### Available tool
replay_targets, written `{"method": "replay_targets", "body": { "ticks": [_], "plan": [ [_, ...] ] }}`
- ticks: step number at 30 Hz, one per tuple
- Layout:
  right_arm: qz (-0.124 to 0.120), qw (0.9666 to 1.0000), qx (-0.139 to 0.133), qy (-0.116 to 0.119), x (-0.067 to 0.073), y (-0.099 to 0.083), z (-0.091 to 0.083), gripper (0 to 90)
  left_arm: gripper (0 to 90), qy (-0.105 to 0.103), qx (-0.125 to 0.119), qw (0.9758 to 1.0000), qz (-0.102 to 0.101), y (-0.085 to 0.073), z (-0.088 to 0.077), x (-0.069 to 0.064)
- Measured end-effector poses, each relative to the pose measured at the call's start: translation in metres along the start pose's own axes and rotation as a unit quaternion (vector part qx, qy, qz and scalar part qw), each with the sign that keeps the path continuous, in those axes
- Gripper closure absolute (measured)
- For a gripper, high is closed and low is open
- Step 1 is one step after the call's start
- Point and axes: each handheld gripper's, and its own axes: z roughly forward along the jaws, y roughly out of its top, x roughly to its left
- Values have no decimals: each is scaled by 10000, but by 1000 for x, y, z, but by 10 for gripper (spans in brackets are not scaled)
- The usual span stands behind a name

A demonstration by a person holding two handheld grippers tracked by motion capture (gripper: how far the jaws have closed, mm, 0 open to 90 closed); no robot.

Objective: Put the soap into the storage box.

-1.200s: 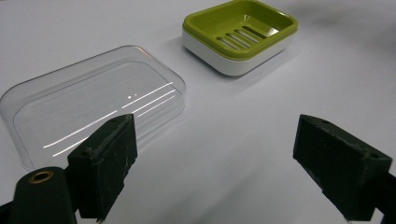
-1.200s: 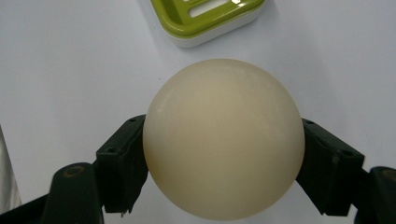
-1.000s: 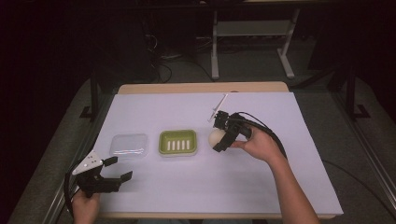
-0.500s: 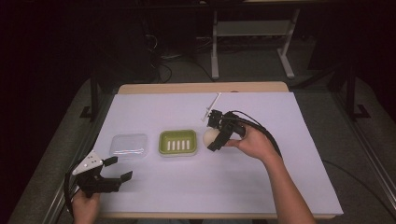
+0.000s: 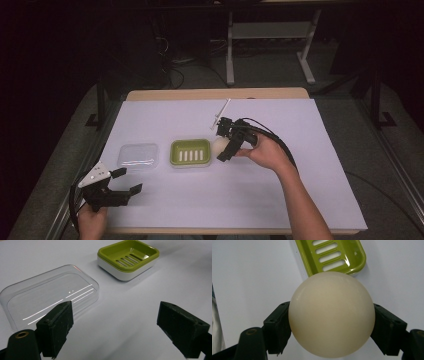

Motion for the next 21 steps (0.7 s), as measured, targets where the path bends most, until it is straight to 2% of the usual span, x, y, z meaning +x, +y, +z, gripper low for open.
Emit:
{"method": "replay_targets", "body": {
  "ticks": [21],
  "plan": [
    [-181, 9998, 56, 12, 2, 25, 3, 244, 129, 7, -25, 10000, -2, 0, -1, 1]
  ]
}}
